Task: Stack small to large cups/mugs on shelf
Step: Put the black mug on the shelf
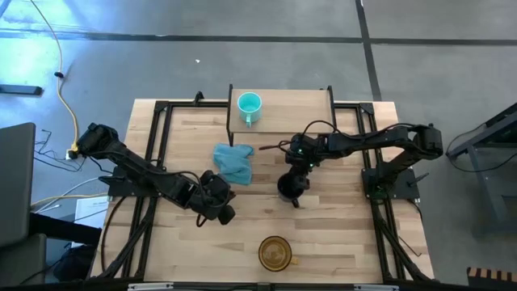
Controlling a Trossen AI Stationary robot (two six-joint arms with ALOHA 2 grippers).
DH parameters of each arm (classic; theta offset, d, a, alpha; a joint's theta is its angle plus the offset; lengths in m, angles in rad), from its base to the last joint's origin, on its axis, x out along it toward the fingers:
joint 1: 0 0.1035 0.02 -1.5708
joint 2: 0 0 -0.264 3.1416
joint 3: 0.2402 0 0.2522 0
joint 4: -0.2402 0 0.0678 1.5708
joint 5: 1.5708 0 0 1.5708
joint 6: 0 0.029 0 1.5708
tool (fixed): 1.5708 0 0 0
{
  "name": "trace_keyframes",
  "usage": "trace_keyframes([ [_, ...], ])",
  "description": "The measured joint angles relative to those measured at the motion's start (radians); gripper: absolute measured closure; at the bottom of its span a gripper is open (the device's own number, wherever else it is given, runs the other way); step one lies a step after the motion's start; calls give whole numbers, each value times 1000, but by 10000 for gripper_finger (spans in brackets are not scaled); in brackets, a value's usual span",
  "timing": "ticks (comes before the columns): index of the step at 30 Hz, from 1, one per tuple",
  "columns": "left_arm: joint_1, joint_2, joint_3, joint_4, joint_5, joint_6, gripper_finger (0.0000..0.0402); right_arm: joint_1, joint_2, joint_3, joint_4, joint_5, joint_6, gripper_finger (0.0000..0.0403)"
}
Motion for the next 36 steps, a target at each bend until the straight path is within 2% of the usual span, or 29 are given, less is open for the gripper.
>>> trace_keyframes([
  [15,0,0,0,16,-1,3,364,-5,-107,25,-25,44,136,402],
  [24,0,0,1,38,-6,12,364,-50,-115,219,-183,45,164,402],
  [36,0,0,1,32,-31,64,364,-160,-114,488,-462,70,111,403],
])
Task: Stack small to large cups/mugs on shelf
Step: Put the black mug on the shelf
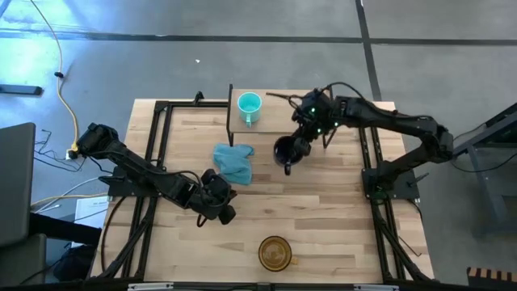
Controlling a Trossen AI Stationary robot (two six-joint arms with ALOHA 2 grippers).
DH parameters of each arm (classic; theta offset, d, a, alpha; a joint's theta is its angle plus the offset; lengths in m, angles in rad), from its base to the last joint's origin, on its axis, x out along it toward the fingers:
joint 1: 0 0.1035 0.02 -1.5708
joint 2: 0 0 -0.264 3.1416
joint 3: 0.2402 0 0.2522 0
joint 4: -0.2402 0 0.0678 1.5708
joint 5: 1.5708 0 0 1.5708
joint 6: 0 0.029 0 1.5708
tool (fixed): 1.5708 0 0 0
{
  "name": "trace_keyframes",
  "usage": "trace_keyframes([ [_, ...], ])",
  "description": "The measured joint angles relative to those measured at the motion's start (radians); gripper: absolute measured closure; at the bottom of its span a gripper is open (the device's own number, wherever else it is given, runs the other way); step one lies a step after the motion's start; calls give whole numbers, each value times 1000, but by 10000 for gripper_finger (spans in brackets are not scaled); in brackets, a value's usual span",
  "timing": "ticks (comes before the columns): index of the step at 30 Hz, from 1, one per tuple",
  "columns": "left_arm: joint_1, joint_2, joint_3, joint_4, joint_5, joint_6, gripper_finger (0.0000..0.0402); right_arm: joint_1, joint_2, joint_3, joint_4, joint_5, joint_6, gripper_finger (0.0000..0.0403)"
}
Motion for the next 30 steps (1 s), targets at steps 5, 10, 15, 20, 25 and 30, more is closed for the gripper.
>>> trace_keyframes([
  [5,0,0,0,0,-7,31,364,-65,12,79,-56,0,-23,403],
  [10,0,0,0,1,-29,52,364,-122,89,205,-148,-8,-80,403],
  [15,0,0,0,2,-32,56,364,-153,212,378,-248,-8,-153,403],
  [20,0,0,0,1,-32,53,364,-187,332,562,-356,-11,-215,403],
  [25,0,0,0,0,-28,53,364,-234,403,675,-460,-11,-268,403],
  [30,0,0,0,-2,-27,53,364,-289,412,667,-425,-50,-270,403],
])
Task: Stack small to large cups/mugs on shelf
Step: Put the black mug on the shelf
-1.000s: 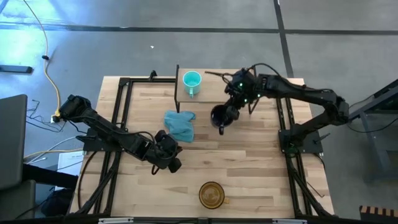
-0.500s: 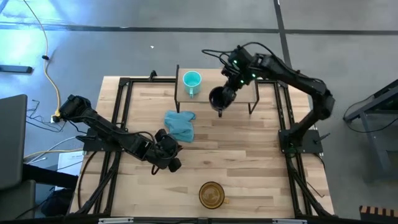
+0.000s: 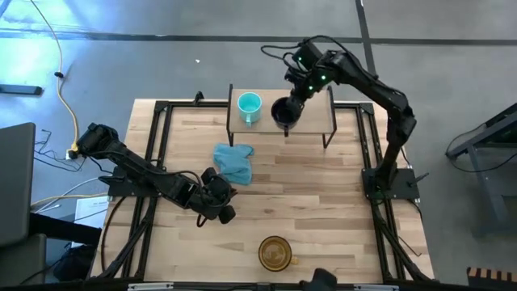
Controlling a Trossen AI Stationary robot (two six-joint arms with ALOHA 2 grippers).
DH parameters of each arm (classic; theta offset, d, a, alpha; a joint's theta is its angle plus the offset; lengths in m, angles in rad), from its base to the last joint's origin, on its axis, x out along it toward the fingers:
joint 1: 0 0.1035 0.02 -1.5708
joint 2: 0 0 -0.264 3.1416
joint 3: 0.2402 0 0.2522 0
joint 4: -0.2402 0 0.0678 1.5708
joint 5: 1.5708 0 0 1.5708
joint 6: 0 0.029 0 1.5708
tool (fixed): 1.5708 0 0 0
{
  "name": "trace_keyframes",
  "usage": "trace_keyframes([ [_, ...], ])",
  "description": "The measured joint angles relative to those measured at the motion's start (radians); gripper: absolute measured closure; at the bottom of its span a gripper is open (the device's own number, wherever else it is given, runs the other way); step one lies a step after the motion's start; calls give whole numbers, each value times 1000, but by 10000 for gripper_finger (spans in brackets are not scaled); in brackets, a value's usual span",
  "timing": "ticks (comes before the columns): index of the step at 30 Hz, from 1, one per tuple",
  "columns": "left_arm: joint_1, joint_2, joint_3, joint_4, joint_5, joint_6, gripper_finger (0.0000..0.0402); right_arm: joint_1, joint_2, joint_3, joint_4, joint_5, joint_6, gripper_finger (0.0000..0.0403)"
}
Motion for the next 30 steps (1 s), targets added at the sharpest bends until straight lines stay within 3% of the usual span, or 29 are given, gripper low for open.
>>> trace_keyframes([
  [30,0,0,0,-1,3,19,364,-115,79,-8,102,-103,-78,403],
])
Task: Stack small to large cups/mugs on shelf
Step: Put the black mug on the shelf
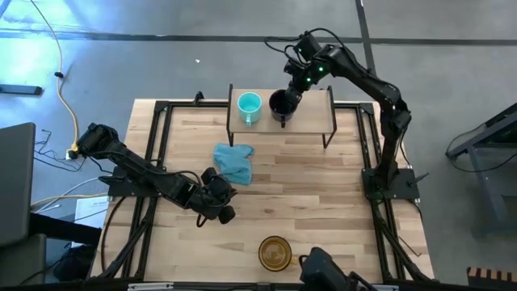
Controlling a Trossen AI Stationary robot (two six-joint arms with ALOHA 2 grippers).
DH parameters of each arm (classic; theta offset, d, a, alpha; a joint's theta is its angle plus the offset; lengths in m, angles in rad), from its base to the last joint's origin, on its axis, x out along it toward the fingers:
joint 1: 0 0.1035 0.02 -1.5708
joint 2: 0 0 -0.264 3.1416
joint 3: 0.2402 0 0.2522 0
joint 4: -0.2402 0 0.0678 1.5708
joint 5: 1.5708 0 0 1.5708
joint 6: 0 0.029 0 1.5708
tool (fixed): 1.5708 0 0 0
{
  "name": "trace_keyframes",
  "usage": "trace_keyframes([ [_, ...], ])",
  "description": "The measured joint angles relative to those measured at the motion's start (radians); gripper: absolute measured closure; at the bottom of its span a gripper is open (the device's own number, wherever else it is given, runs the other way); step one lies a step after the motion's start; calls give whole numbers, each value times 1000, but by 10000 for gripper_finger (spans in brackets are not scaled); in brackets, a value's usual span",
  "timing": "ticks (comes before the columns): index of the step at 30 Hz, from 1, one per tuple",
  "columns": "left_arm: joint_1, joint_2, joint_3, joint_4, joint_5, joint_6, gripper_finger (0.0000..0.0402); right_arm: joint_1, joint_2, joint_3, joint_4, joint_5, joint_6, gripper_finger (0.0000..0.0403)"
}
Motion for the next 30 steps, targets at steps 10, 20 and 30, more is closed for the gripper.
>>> trace_keyframes([
  [10,0,0,0,-8,-17,7,364,-25,0,0,14,-19,-8,403],
  [20,0,0,0,-8,-26,7,364,-23,41,0,7,-54,-23,403],
  [30,0,0,0,-24,-26,-8,364,-30,44,0,-15,-65,-39,402],
])
